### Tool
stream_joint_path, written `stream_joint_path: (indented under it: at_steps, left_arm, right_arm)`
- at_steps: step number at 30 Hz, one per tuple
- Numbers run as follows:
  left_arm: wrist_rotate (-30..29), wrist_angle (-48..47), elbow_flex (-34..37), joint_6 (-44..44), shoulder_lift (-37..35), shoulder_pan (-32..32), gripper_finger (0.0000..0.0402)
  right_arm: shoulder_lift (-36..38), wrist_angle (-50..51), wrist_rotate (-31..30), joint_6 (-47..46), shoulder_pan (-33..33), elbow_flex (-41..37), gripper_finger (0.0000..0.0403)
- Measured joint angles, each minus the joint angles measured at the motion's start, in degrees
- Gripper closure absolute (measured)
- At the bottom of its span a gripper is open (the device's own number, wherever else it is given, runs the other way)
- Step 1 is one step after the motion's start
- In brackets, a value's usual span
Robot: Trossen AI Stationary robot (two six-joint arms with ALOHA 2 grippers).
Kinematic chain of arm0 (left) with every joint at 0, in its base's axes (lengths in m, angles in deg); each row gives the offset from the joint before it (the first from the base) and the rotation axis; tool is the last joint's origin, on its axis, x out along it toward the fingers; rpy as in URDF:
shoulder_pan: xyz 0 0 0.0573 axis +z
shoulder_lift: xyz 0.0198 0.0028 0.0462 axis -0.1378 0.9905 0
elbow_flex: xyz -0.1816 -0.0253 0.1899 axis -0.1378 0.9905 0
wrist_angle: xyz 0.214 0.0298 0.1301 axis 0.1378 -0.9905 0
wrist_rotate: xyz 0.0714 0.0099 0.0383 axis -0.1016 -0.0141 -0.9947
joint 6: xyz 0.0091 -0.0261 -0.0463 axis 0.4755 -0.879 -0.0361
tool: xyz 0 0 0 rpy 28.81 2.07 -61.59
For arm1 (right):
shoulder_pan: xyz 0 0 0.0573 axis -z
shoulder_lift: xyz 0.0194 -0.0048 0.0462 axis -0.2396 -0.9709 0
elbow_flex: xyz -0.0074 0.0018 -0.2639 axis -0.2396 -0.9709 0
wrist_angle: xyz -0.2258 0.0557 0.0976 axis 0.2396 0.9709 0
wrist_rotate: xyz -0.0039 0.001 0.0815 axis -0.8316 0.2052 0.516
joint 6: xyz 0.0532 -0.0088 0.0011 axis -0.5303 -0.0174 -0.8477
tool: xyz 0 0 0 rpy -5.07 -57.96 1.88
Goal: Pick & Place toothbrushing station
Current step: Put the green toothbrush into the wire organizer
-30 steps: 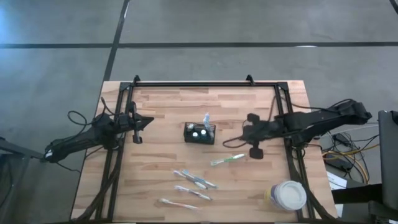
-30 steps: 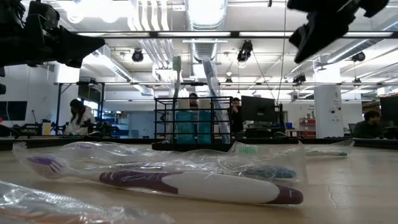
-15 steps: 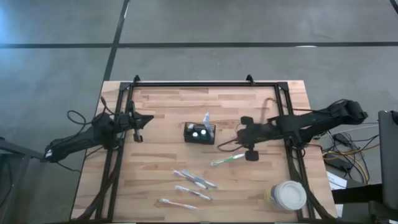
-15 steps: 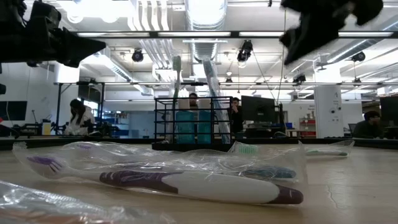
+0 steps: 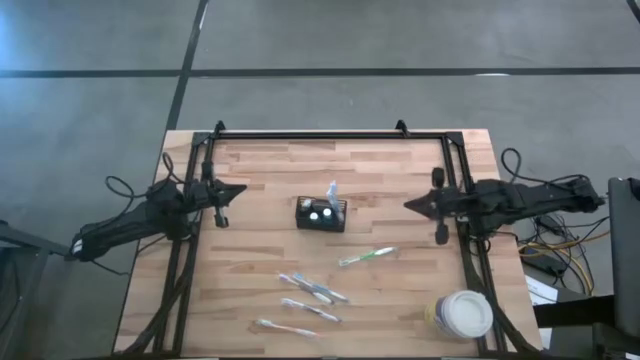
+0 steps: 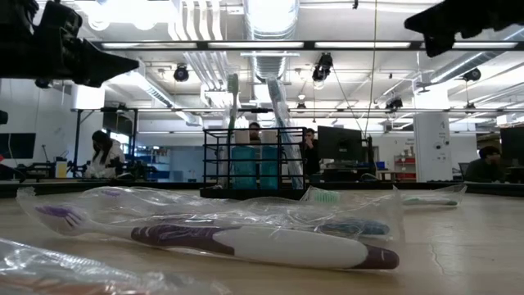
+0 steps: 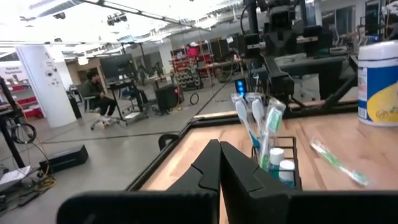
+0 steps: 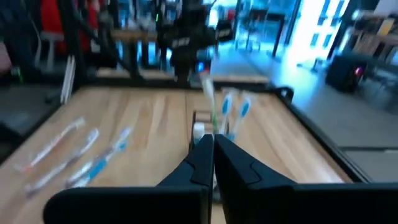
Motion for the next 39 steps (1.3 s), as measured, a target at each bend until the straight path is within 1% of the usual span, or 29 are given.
stream_joint_path:
  at_steps: [2, 8, 16, 30, 39]
  left_arm:
    - [0.0, -0.7, 0.0, 0.4, 0.0, 0.0, 0.0399]
    - [0.1, -1.6, 0.8, 1.1, 0.0, 0.0, 0.0399]
    - [1.3, -1.3, 3.7, 1.5, 0.0, 0.0, 0.0399]
    - [2.3, -1.6, 3.8, -1.2, 0.2, 0.0, 0.0398]
    - [2.4, -1.9, 3.8, -1.6, 0.2, 0.0, 0.0395]
  right_arm:
    - [4.1, -1.6, -1.4, -0.3, 0.0, -3.0, 0.0394]
    - [13.4, -6.3, -1.8, 0.0, 0.0, -10.6, 0.0394]
    - [22.8, -6.4, -2.7, 0.3, 0.0, -17.1, 0.0394]
    - [23.1, -7.2, -2.6, -0.7, 0.0, -21.9, 0.0394]
    - [23.1, -7.2, -2.2, -1.1, 0.0, -22.1, 0.0394]
